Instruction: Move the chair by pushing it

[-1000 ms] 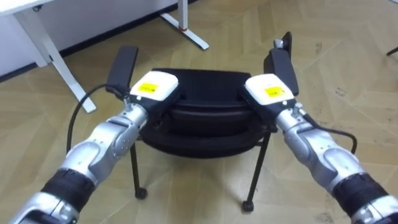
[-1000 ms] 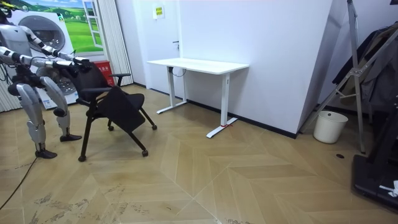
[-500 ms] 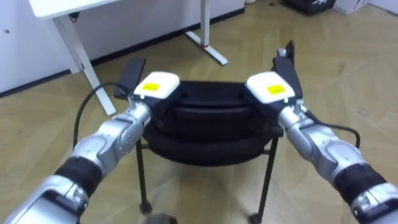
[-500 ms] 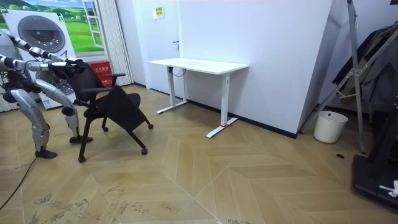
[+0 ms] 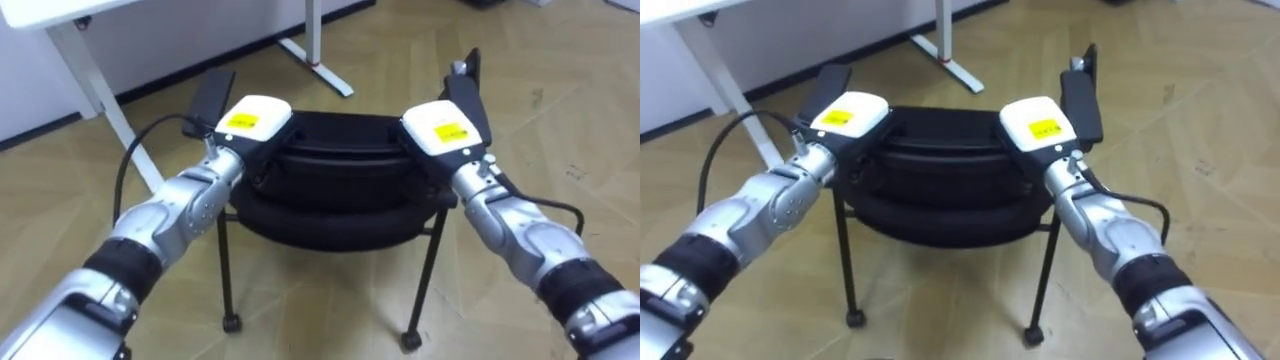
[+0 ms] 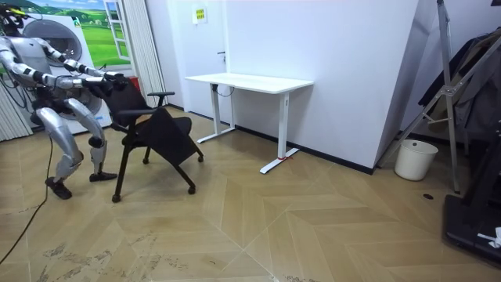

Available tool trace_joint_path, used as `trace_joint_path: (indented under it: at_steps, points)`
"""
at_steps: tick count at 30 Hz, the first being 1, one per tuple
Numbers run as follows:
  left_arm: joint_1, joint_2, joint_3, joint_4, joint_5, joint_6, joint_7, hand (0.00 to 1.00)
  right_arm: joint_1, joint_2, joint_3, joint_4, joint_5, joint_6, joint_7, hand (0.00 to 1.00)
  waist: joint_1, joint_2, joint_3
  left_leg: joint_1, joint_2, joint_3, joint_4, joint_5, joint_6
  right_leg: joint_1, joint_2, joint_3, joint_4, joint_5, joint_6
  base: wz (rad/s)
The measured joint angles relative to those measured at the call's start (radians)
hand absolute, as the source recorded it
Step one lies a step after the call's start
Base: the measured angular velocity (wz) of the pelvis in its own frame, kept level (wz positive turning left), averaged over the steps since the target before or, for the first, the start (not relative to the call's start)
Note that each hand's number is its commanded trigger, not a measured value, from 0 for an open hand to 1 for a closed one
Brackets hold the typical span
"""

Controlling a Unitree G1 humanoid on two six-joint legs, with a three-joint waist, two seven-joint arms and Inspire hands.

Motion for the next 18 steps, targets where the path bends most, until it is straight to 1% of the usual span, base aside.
trace_joint_path:
  at_steps: [1,2,3,4,5,6,7,8,9,10,11,12,13,14,15,16,17,18]
  points:
    - [-0.005,0.0,0.0,0.008,0.0,-0.001,0.008,1.0,-0.005,0.0,0.0,0.0,0.0,0.0,0.0,1.0,0.0,0.007,0.0038,0.0,0.001,-0.013,0.009,-0.007,0.0,-0.037,0.007,-0.003,0.03,-0.02,-0.002,0.0]
    - [-0.015,0.0,0.0,0.018,0.0,-0.001,0.022,1.0,-0.013,0.002,0.0,-0.001,-0.001,0.001,-0.001,1.0,-0.011,0.022,0.0091,0.0,0.001,-0.037,0.025,-0.021,-0.001,-0.101,0.02,-0.021,0.064,-0.065,-0.009,0.17]
    - [-0.017,0.001,0.0,0.019,0.0,-0.001,0.022,1.0,-0.015,0.002,0.0,-0.004,-0.002,0.001,0.0,1.0,-0.019,0.026,0.0081,-0.002,0.001,-0.047,0.033,-0.03,-0.002,-0.13,0.02,-0.035,0.064,-0.08,-0.005,0.39]
    - [-0.02,0.006,-0.009,0.021,-0.01,0.001,0.03,1.0,-0.018,0.002,0.0,-0.007,-0.002,0.002,-0.001,1.0,-0.033,0.03,0.0076,-0.002,0.001,-0.057,0.047,-0.046,-0.002,-0.182,0.018,-0.051,0.036,-0.107,-0.004,0.43]
    - [-0.021,0.007,-0.013,0.028,-0.015,0.001,0.04,1.0,-0.02,0.002,0.003,-0.007,-0.002,0.003,-0.001,1.0,-0.049,0.031,0.0081,0.008,0.001,-0.062,0.059,-0.065,-0.005,-0.217,0.017,-0.055,-0.031,-0.124,-0.005,0.46]
    - [-0.02,0.006,-0.022,0.036,-0.022,0.001,0.05,1.0,-0.02,0.002,0.008,-0.007,-0.003,0.006,-0.001,1.0,-0.054,0.035,0.0093,0.022,0.004,-0.071,0.073,-0.088,-0.013,-0.228,0.018,-0.055,-0.121,-0.133,-0.003,0.29]
    - [-0.019,0.006,-0.027,0.037,-0.027,0.001,0.052,1.0,-0.018,0.002,0.009,-0.007,-0.003,0.007,-0.001,1.0,-0.054,0.036,0.0074,0.026,0.008,-0.072,0.08,-0.101,-0.018,-0.232,0.02,-0.053,-0.167,-0.133,-0.003,0.17]
    - [-0.019,0.009,-0.03,0.037,-0.035,0.001,0.053,1.0,-0.02,0.002,0.011,-0.008,-0.005,0.006,-0.001,1.0,-0.053,0.043,0.0076,0.038,0.022,-0.083,0.096,-0.127,-0.033,-0.227,0.037,-0.047,-0.286,-0.132,-0.003,0.08]
    - [-0.02,0.009,-0.032,0.04,-0.035,0.001,0.055,1.0,-0.02,0.002,0.011,-0.007,-0.006,0.007,-0.001,1.0,-0.055,0.045,0.0075,0.044,0.022,-0.097,0.098,-0.136,-0.043,-0.214,0.041,-0.049,-0.365,-0.131,-0.002,0.22]
    - [-0.021,0.009,-0.033,0.043,-0.035,0.001,0.063,1.0,-0.019,0.003,0.012,-0.007,-0.006,0.007,-0.004,1.0,-0.061,0.046,0.0079,0.058,0.03,-0.117,0.097,-0.15,-0.059,-0.17,0.047,-0.049,-0.521,-0.127,-0.002,0.42]
    - [-0.022,0.01,-0.034,0.046,-0.035,0.0,0.066,1.0,-0.019,0.004,0.013,-0.007,-0.006,0.007,-0.012,1.0,-0.071,0.043,0.0094,0.078,0.035,-0.14,0.092,-0.163,-0.078,-0.119,0.048,-0.05,-0.657,-0.121,-0.007,0.44]
    - [-0.021,0.01,-0.033,0.048,-0.035,-0.001,0.066,1.0,-0.02,0.004,0.016,-0.006,-0.006,0.007,-0.012,1.0,-0.072,0.041,0.01,0.094,0.038,-0.148,0.085,-0.17,-0.089,-0.091,0.049,-0.047,-0.709,-0.117,-0.004,0.37]
    - [-0.019,0.009,-0.029,0.053,-0.035,-0.004,0.069,1.0,-0.024,0.004,0.022,-0.006,-0.006,0.007,-0.012,1.0,-0.073,0.034,0.0089,0.118,0.041,-0.162,0.075,-0.184,-0.111,-0.05,0.044,-0.048,-0.764,-0.106,-0.004,0.25]
    - [-0.017,0.006,-0.019,0.058,-0.035,-0.002,0.074,1.0,-0.036,0.005,0.03,-0.001,-0.008,0.008,-0.012,1.0,-0.073,0.028,0.0106,0.136,0.061,-0.178,0.065,-0.198,-0.138,-0.037,0.052,-0.075,-0.749,-0.08,-0.023,0.28]
    - [-0.02,0.005,-0.016,0.059,-0.035,-0.002,0.074,1.0,-0.045,0.005,0.03,0.001,-0.01,0.008,-0.012,1.0,-0.074,0.031,0.0027,0.138,0.074,-0.188,0.062,-0.201,-0.153,-0.037,0.058,-0.09,-0.736,-0.089,-0.039,0.3]
    - [-0.03,0.006,-0.007,0.059,-0.037,-0.002,0.074,1.0,-0.063,0.003,0.03,0.002,-0.014,0.011,-0.011,1.0,-0.074,0.04,-0.0012,0.138,0.102,-0.197,0.059,-0.208,-0.189,-0.039,0.079,-0.116,-0.71,-0.109,-0.071,0.27]
    - [-0.045,0.006,-0.005,0.061,-0.044,0.003,0.074,1.0,-0.085,0.004,0.03,0.007,-0.016,0.018,-0.01,1.0,-0.073,0.046,-0.003,0.141,0.133,-0.199,0.048,-0.217,-0.212,-0.048,0.094,-0.136,-0.682,-0.137,-0.104,0.22]
    - [-0.049,0.003,0.001,0.064,-0.045,0.005,0.074,1.0,-0.097,0.007,0.03,0.016,-0.016,0.019,-0.01,1.0,-0.072,0.046,-0.0025,0.148,0.146,-0.202,0.036,-0.218,-0.22,-0.049,0.1,-0.143,-0.669,-0.155,-0.113,0.12]
